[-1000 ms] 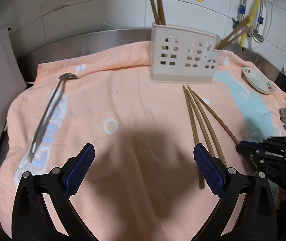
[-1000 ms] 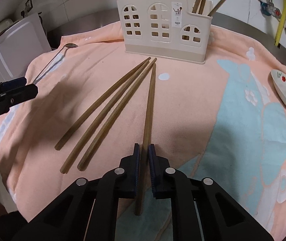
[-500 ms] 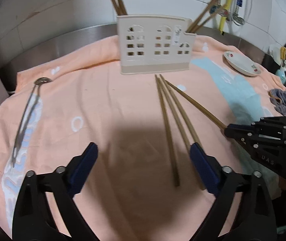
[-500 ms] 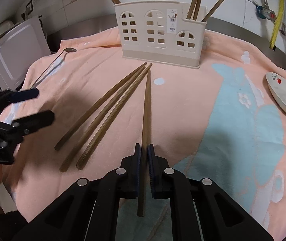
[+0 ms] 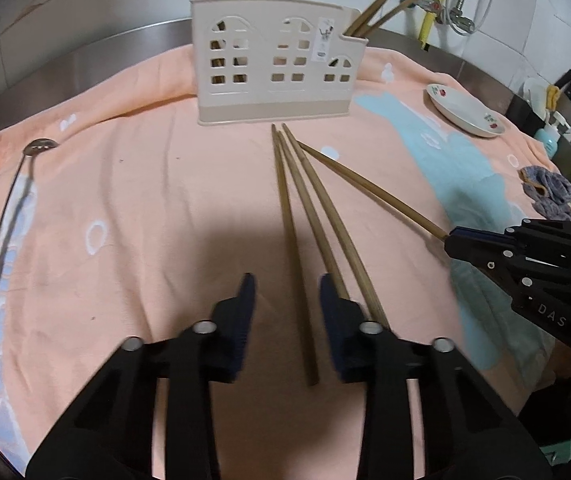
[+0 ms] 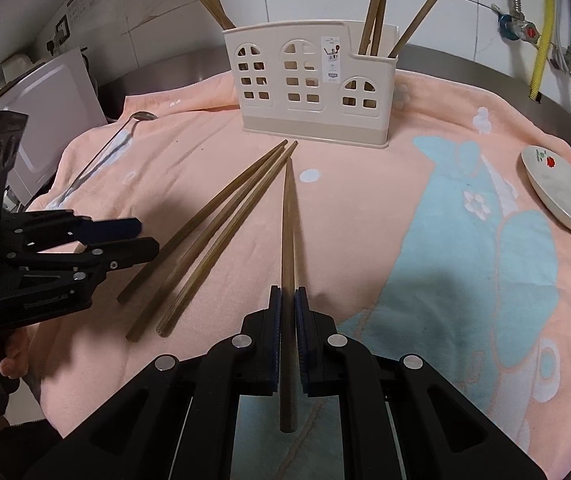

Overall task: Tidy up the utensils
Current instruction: 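Lift both held chopsticks upright off the towel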

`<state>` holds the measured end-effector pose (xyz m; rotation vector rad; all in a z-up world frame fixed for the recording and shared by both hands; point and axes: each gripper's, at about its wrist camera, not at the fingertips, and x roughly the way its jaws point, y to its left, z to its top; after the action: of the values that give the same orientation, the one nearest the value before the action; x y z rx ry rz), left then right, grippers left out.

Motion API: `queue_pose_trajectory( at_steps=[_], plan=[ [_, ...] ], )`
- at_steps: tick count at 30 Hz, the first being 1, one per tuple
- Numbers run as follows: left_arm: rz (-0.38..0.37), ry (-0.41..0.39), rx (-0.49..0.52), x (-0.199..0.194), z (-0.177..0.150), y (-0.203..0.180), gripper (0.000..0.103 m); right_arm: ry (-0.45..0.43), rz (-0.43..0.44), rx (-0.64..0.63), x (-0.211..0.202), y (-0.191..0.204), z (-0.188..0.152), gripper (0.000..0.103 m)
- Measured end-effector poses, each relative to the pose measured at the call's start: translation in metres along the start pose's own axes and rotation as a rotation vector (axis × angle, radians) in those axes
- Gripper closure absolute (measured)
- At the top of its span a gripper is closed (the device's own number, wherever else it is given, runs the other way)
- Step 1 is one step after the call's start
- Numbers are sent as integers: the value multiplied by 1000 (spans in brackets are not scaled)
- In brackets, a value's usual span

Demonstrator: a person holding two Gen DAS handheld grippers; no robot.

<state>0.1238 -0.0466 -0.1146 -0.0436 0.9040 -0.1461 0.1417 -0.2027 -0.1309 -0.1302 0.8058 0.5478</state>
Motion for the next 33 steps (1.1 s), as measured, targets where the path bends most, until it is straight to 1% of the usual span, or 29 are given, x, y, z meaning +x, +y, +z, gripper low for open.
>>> queue_pose_trajectory(
  at_steps=[1,4,6,12,16,20,23,26,30,33],
  plan=[
    [-5,4,1,2,0,-1,83,-1,1,1,0,0,0,96],
    [-15,14,8,7,0,-4,85,-3,5,4,0,-2,0,96],
    [-17,23,7,12,1,-5,88,-5,7,5,-1,-2,0,96],
    [-17,38,-5,20,4,-3,89,-10,10,5,-2,-3,0,96],
    [-12,40,-5,23,5,-2,92,-9,11,6,-2,-3,0,96],
    [16,39,10,24,5,-5,95,-13,9,3,-2,-3,1,96],
    [35,41,21,25,6,-8,96,-19,6,0,-5,-1,2,96],
    [38,42,24,22,7,-8,96,-31,2,-5,-10,0,5,96],
    [37,20,21,12,11,-4,97,-48,-3,-14,-16,2,10,96],
    [31,-15,15,-2,16,0,97,-67,-3,-18,-23,3,16,96]
  ],
)
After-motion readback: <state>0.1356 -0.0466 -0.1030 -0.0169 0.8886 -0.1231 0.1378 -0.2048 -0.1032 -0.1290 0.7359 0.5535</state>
